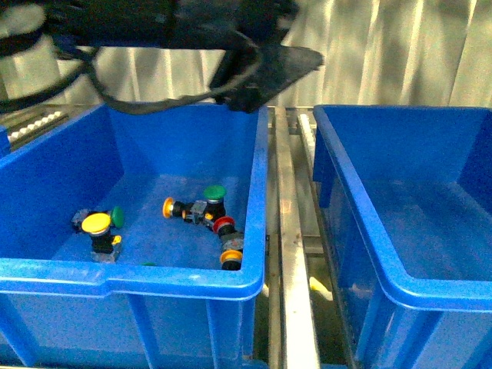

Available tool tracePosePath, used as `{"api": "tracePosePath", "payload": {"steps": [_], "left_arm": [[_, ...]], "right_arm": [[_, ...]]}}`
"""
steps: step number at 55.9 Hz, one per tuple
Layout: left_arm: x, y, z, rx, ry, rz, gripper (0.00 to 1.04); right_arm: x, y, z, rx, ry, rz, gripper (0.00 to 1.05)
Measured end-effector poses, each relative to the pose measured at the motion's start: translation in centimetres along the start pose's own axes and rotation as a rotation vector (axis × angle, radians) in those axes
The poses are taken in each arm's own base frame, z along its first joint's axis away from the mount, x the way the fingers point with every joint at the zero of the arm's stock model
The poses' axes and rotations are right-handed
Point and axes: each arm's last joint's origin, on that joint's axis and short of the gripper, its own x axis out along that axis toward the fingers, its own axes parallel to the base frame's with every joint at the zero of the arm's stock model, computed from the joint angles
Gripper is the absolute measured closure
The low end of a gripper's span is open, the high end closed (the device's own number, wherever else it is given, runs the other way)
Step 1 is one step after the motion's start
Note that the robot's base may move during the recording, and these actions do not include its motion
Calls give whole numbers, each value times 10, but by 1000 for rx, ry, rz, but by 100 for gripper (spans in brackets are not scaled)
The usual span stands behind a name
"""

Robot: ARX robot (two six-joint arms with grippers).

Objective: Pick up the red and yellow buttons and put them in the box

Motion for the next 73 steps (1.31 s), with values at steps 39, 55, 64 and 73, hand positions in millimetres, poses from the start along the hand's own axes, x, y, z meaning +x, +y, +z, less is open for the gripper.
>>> {"api": "tracePosePath", "payload": {"steps": [39, 55, 64, 73], "left_arm": [[-282, -3, -111, 583, -173, 966, 65], [-292, 14, -143, 649, -203, 958, 102], [-292, 14, -143, 651, -202, 959, 102], [-292, 14, -143, 651, -202, 959, 102]], "right_arm": [[-5, 6, -27, -251, -96, -32, 66], [-11, 11, -45, -408, -117, -43, 66], [-13, 14, -50, -491, -126, -43, 66], [-17, 16, -53, -530, -129, -36, 66]]}}
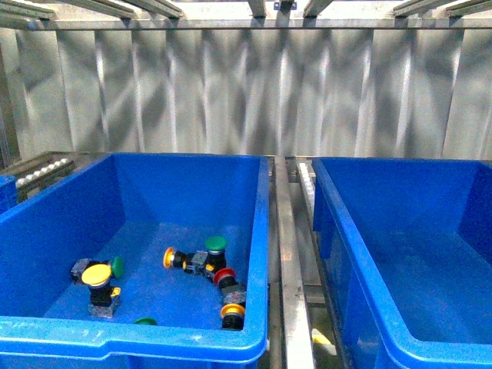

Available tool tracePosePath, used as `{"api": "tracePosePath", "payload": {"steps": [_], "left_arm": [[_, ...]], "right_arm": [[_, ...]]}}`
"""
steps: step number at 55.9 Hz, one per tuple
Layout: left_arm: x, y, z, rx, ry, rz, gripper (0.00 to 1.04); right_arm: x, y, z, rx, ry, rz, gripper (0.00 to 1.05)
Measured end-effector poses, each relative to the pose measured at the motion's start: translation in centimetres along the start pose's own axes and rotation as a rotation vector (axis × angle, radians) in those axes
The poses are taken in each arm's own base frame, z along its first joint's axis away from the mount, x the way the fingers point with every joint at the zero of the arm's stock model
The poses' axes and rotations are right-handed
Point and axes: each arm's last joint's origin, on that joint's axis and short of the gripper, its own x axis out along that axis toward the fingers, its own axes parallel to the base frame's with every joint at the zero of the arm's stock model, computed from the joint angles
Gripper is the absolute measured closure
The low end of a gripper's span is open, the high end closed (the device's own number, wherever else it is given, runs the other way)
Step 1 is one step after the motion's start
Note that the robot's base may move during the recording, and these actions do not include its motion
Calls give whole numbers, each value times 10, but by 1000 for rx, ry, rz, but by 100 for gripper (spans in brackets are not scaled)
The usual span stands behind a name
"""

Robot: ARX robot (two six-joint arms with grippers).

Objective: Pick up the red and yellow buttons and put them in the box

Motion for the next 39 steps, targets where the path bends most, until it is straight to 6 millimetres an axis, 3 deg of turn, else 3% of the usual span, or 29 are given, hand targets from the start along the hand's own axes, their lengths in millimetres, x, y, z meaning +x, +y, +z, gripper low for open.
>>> {"api": "tracePosePath", "payload": {"steps": [3, 32, 34, 39], "left_arm": [[0, 0, 0, 0, 0, 0, 102], [0, 0, 0, 0, 0, 0, 10], [0, 0, 0, 1, 0, 0, 6], [0, 0, 0, 2, 0, 0, 8]], "right_arm": [[-2, 0, 0, -7, -1, 4, 66], [-5, 1, 3, -33, -18, 15, 66], [-5, 1, 3, -34, -18, 15, 66], [-4, 0, 4, -33, -21, 11, 66]]}}
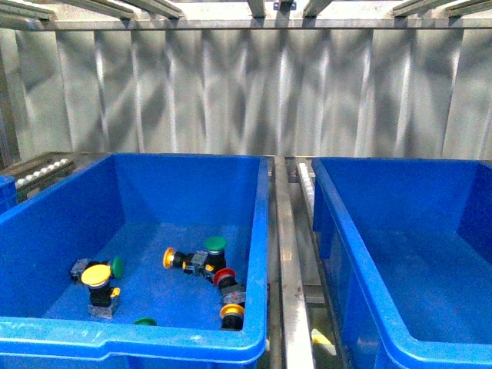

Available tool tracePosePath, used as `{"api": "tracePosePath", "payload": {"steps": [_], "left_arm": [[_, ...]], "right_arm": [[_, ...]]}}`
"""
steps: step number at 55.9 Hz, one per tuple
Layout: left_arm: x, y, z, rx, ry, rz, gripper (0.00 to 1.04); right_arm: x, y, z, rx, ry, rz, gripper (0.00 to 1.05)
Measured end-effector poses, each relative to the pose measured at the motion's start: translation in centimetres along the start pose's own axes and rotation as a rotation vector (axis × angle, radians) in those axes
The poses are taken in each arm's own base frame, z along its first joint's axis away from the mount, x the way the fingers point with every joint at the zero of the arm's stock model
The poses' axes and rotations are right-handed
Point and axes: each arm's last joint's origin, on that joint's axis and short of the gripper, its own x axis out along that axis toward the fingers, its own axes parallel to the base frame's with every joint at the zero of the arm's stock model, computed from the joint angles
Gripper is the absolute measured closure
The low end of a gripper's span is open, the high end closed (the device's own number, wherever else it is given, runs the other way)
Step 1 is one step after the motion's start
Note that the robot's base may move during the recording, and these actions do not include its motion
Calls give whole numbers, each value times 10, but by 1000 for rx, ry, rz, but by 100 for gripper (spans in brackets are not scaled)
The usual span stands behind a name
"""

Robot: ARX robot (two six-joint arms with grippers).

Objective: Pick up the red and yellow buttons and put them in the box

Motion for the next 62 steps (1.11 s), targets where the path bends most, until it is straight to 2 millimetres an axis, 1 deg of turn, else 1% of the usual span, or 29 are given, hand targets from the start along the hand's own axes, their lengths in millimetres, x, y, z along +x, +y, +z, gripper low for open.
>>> {"api": "tracePosePath", "payload": {"steps": [9, 17, 22, 26, 32, 52, 57, 60, 62], "left_arm": [[0, 0, 0, 0, 0, 0, 8], [0, 0, 0, 0, 0, 0, 8], [0, 0, 0, 0, 0, 0, 8], [0, 0, 0, 0, 0, 3, 8], [0, 0, 0, 0, 0, 2, 8], [0, 0, 0, 0, 0, 0, 8], [0, 0, 0, 0, -1, 0, 8], [0, 0, 0, 1, 0, -1, 8], [0, 0, 0, 1, -1, -1, 8]], "right_arm": [[1, -4, 4, -8, -12, -10, 66], [3, -12, 13, -51, -43, -16, 66], [5, -21, 21, -62, -52, -31, 66], [6, -33, 30, -62, -69, -63, 66], [3, -38, 39, -59, -83, -65, 66], [0, -64, 64, -66, -164, -142, 66], [3, -74, 69, -103, -190, -189, 66], [8, -78, 75, -146, -204, -223, 66], [15, -82, 81, -181, -210, -248, 66]]}}
